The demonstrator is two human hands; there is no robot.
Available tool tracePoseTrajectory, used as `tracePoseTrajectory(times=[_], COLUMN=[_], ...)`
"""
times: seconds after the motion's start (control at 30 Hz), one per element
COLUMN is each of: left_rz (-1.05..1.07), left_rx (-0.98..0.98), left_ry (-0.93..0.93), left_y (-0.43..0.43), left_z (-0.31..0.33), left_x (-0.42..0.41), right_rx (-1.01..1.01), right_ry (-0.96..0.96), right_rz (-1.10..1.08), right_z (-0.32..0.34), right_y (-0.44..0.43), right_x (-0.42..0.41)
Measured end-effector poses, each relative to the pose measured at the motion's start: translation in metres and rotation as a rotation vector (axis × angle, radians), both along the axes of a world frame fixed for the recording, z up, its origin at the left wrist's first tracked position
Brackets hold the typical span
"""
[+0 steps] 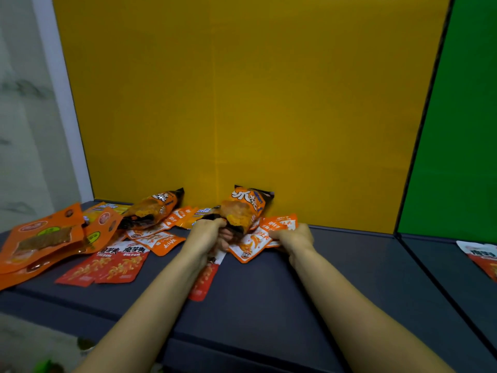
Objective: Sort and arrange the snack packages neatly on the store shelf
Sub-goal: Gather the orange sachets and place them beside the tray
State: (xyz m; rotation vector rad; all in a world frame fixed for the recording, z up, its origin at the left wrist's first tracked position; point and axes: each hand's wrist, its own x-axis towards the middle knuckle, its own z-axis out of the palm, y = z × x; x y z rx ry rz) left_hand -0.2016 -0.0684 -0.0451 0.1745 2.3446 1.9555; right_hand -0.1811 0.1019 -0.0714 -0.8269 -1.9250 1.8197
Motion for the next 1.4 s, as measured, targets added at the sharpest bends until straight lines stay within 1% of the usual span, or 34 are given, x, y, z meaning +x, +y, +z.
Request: tracePoseTrajectory(times=[0.13, 0.2, 0.33, 0.43, 0.5, 0.57, 0.67, 0.77, 0.83, 0.9, 0.97, 1.07, 1.1, 1.17, 1.23, 1.4], left_rz=[0.124, 0.139, 0.122, 0.022, -0.096, -0.209, -0.299, -0.303, -0.276, -0.22, -0.17, -0.183, -0.19, -0.187, -0.175, -0.201], left_rx=[0.1, 0.098, 0.035, 0.046, 0.026, -0.062, -0.179, -0.466, -0.68, -0.835, -0.956, -1.171, -1.212, -1.218, -1.17, -1.116], left_ry=[-0.013, -0.004, -0.047, -0.153, -0.167, -0.055, 0.161, 0.393, 0.481, 0.534, 0.549, 0.544, 0.528, 0.495, 0.482, 0.372], left_y=[-0.032, -0.045, -0.062, -0.071, -0.071, -0.061, -0.034, 0.0, 0.021, 0.037, 0.046, 0.057, 0.06, 0.064, 0.068, 0.08], left_z=[0.001, 0.003, 0.005, 0.005, 0.008, 0.014, 0.022, 0.022, 0.014, 0.005, 0.001, -0.001, -0.001, -0.003, -0.005, 0.001], left_x=[-0.012, -0.018, -0.034, -0.034, -0.027, -0.017, -0.012, -0.021, -0.031, -0.04, -0.045, -0.051, -0.052, -0.054, -0.055, -0.054], right_rx=[0.032, 0.059, 0.095, 0.109, 0.146, 0.213, 0.286, 0.299, 0.276, 0.269, 0.285, 0.274, 0.282, 0.319, 0.369, 0.543], right_ry=[-0.017, -0.051, -0.102, -0.126, -0.143, -0.178, -0.222, -0.26, -0.26, -0.256, -0.242, -0.209, -0.206, -0.204, -0.214, -0.355], right_rz=[0.062, 0.086, 0.121, 0.117, 0.123, 0.11, 0.085, 0.074, 0.07, 0.048, 0.033, 0.025, 0.023, 0.012, -0.004, -0.019], right_z=[0.006, 0.016, 0.03, 0.036, 0.044, 0.051, 0.058, 0.054, 0.048, 0.039, 0.032, 0.027, 0.026, 0.024, 0.02, 0.018], right_y=[0.02, 0.023, 0.022, 0.026, 0.034, 0.044, 0.054, 0.054, 0.052, 0.054, 0.056, 0.059, 0.06, 0.06, 0.06, 0.054], right_x=[0.001, 0.008, 0.02, 0.025, 0.027, 0.03, 0.035, 0.038, 0.04, 0.041, 0.042, 0.042, 0.041, 0.04, 0.038, 0.033])
